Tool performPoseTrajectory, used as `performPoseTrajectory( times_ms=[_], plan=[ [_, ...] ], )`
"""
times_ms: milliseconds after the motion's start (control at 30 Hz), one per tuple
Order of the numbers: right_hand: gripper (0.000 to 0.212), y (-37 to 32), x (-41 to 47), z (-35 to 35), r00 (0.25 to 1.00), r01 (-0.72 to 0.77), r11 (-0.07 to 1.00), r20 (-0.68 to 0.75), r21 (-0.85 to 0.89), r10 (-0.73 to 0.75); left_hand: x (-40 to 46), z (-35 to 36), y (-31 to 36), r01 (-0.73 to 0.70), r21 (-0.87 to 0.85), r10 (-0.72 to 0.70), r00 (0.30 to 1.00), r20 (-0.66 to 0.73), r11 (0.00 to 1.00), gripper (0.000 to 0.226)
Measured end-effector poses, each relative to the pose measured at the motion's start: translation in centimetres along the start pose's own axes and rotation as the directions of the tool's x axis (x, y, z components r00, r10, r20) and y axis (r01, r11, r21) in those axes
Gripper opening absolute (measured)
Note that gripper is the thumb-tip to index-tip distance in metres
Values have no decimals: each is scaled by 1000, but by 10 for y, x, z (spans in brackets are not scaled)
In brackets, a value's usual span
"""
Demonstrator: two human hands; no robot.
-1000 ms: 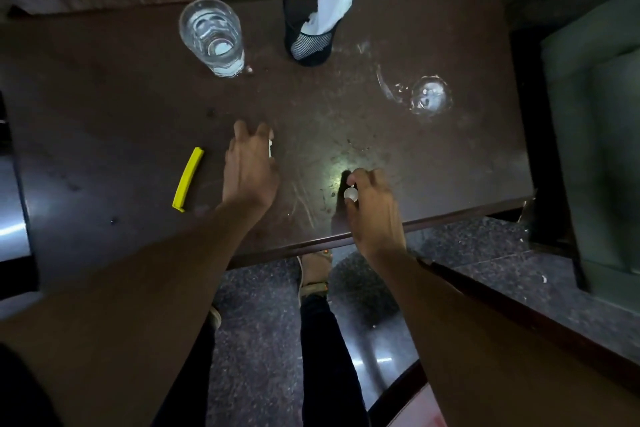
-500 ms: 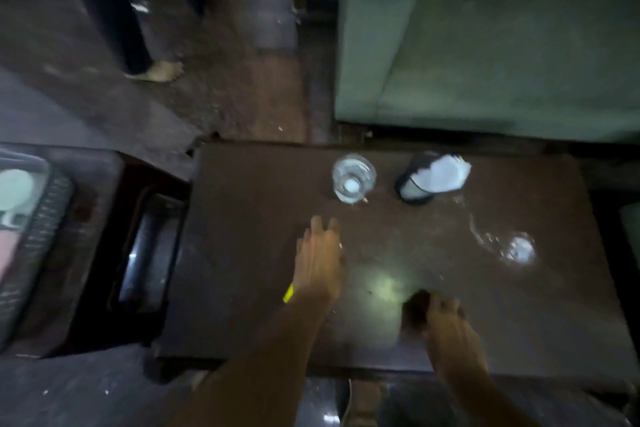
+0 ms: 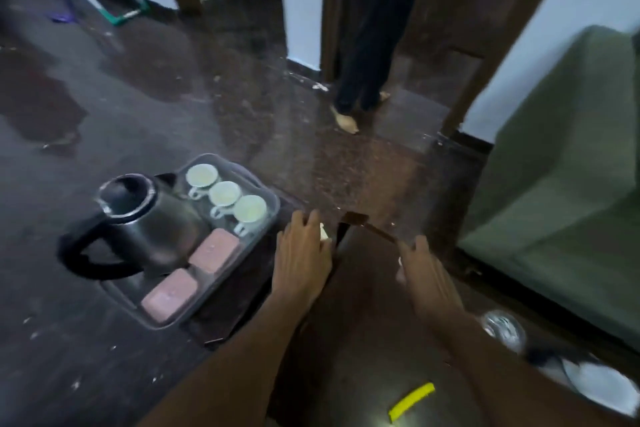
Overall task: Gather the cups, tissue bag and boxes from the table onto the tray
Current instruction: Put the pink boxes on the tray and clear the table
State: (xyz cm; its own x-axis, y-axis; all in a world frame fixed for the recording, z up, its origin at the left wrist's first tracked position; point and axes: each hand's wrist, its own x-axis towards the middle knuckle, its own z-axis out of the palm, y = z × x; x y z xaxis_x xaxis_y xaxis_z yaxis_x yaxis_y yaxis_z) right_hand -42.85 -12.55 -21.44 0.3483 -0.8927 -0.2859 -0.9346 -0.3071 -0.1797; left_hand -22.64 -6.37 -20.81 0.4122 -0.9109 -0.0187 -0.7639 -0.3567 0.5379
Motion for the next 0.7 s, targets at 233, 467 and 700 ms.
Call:
performPoseTrajectory(
  times_ms=[233, 467, 700],
  plan=[
    [21, -167, 66, -3, 941, 318, 948, -116, -15, -317, -7, -86, -123, 246, -40, -249, 939, -237, 968, 31],
    [30, -279, 81, 33, 897, 434, 899, -120, 62, -425, -43, -109, -202, 346, 7, -333, 908, -253, 938, 19],
    [35, -317, 92, 66, 913, 403, 913, -88, 61, -397, -56, -109, -251, 503, 40, -473, 835, -280, 863, 16]
  ],
)
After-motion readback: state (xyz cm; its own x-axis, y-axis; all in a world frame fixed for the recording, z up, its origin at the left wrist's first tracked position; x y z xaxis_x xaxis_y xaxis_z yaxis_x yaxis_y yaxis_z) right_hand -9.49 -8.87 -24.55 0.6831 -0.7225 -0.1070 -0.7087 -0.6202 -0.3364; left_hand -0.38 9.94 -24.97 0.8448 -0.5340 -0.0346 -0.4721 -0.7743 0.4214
